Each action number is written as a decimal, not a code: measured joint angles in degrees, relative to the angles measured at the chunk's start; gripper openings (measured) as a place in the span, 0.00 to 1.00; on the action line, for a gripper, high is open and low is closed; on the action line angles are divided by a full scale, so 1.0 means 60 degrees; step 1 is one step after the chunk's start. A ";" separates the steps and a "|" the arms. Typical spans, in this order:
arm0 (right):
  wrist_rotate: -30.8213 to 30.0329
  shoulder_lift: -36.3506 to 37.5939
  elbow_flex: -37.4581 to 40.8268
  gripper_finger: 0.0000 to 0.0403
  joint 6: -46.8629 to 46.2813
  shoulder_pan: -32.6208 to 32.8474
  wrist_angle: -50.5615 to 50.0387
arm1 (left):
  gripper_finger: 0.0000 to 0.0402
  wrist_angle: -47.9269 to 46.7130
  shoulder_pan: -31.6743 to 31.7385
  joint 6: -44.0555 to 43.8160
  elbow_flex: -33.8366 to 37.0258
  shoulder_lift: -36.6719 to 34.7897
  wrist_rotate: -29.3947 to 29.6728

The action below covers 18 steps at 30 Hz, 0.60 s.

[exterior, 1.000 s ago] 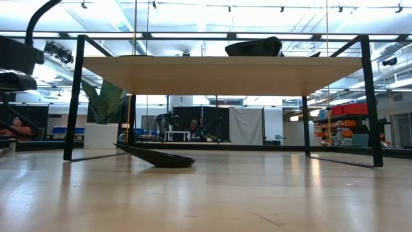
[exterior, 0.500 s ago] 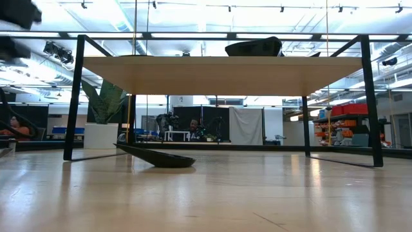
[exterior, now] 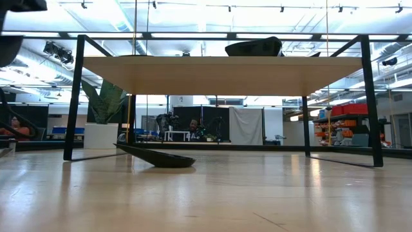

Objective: Pick & Place Mini shaped plates
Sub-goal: Stack the drop shaped plate on top of the drop shaped plate on the shelf

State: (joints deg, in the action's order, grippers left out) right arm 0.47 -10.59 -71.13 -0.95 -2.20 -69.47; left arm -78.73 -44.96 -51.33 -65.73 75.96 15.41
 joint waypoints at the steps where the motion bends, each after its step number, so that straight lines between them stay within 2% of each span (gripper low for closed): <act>1: 0.0000 0.0000 0.0000 0.02 0.0002 -0.0002 -0.0001 | 0.00 -0.0101 0.0041 0.0011 -0.0093 0.0000 0.0096; 9: 0.0000 0.0000 0.0002 0.02 0.0003 0.0001 0.0001 | 0.00 -0.0155 0.0607 0.1028 -0.0760 0.0000 0.0906; 14: 0.0000 0.0000 0.0001 0.02 0.0002 0.0000 -0.0001 | 0.00 -0.0106 0.1238 0.2399 -0.1308 0.0000 0.1530; 18: 0.0000 0.0000 0.0003 0.02 0.0000 -0.0003 0.0003 | 0.00 0.0339 0.2002 0.3860 -0.1643 0.0000 0.1577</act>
State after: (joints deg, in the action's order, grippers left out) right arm 0.47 -10.59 -71.12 -0.95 -2.22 -69.45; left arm -76.69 -32.95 -28.17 -75.59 75.96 24.88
